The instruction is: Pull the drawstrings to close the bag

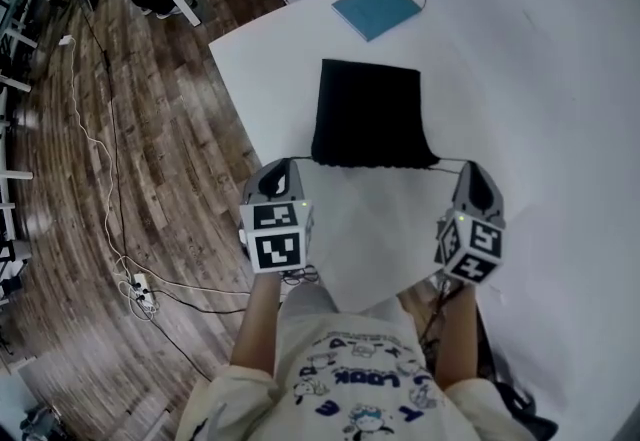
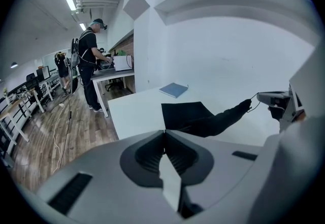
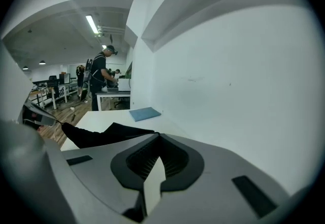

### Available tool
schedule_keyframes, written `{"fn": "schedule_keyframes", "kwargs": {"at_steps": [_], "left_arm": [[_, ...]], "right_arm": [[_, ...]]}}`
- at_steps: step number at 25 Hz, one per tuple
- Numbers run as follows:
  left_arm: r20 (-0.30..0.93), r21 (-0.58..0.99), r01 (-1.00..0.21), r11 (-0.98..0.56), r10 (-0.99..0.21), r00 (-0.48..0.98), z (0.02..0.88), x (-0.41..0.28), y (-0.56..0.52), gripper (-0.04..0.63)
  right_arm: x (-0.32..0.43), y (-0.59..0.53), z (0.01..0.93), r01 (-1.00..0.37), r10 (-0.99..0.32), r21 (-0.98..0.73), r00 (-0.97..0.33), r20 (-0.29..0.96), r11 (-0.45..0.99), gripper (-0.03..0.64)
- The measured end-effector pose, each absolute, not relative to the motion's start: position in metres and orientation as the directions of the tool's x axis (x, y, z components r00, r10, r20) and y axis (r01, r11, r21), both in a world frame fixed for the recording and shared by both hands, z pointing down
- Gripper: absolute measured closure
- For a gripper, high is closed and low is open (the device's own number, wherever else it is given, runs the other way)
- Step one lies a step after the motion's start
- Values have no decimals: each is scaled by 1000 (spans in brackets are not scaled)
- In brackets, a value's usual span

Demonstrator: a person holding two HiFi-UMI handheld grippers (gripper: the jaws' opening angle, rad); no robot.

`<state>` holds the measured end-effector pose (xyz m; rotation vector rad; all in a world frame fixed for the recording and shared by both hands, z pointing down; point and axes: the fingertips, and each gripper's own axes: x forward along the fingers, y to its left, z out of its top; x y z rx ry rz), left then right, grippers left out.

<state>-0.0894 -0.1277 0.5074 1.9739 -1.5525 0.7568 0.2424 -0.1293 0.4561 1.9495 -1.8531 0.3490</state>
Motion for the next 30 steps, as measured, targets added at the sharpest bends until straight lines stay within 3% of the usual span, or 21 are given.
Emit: {"fn": "schedule_keyframes", "kwargs": {"at_steps": [11, 19, 30], "left_arm": [[634, 45, -981, -190, -753, 175, 466, -99, -128, 589], [599, -60, -988, -142, -797, 79, 448, -112, -132, 589], [578, -88, -995, -57, -816, -4, 439, -139, -138, 589]], "right_arm": [[259, -106, 417, -972, -891, 157, 224, 395, -175, 615], [272, -87, 402, -933, -857, 199, 354, 375, -298, 615], [301, -71, 397, -891, -813, 181, 454, 366, -416, 615]]}}
